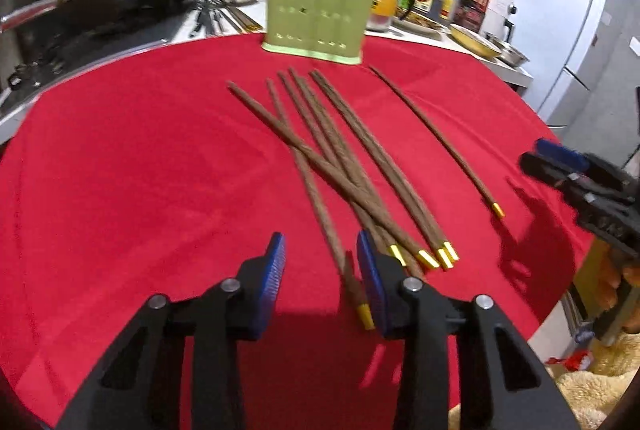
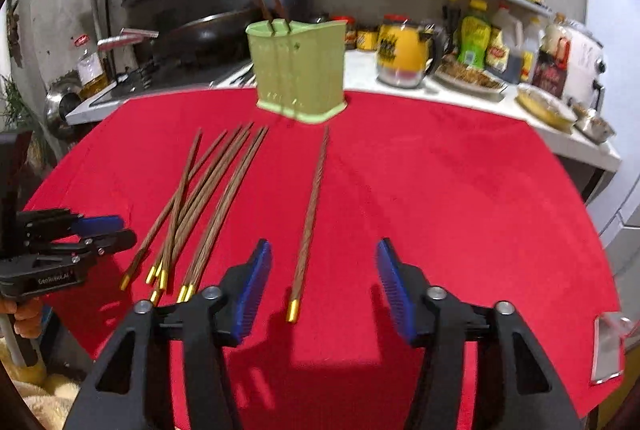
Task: Organize utensils
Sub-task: 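Close the left tool on another chopstick while the right tool grasps one too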
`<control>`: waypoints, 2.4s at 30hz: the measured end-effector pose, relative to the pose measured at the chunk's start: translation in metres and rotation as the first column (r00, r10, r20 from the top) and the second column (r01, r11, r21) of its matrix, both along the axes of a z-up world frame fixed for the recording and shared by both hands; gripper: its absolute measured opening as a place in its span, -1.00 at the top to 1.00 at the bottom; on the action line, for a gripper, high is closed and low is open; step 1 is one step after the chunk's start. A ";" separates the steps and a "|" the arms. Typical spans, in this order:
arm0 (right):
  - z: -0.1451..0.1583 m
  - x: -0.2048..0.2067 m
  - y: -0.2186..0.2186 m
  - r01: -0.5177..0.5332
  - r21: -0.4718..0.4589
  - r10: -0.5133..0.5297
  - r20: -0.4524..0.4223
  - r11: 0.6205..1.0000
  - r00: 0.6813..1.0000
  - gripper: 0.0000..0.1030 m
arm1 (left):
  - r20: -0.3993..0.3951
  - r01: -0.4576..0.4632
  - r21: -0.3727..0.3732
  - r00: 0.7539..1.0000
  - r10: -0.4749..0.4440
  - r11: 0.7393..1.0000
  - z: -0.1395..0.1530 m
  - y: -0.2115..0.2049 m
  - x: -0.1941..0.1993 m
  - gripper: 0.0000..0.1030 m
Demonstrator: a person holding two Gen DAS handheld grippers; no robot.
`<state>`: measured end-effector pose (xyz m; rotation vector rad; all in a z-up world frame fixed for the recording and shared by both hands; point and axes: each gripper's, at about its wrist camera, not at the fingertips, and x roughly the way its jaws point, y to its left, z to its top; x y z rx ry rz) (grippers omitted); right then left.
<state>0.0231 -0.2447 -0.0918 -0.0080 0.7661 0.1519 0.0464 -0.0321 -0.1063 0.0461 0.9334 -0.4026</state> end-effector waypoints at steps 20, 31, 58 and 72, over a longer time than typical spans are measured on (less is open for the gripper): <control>-0.034 0.034 0.015 -0.033 -0.036 0.029 -0.102 0.999 0.994 0.57 | 0.116 -0.162 0.252 0.984 0.137 0.954 -0.011 0.004 0.023 0.87; -0.036 0.038 0.017 -0.020 -0.036 0.016 -0.119 0.999 0.993 0.87 | 0.174 -0.034 0.190 0.985 0.000 0.981 -0.004 -0.013 0.020 0.87; -0.037 0.021 0.003 0.037 0.000 -0.037 -0.117 0.999 0.992 0.31 | 0.054 -0.110 0.122 0.993 0.104 0.986 -0.005 0.031 -0.016 0.29; -0.041 -0.009 0.003 -0.036 0.006 0.036 -0.054 0.999 0.998 0.32 | 0.107 -0.147 0.175 0.986 0.129 0.974 -0.008 0.019 -0.015 0.57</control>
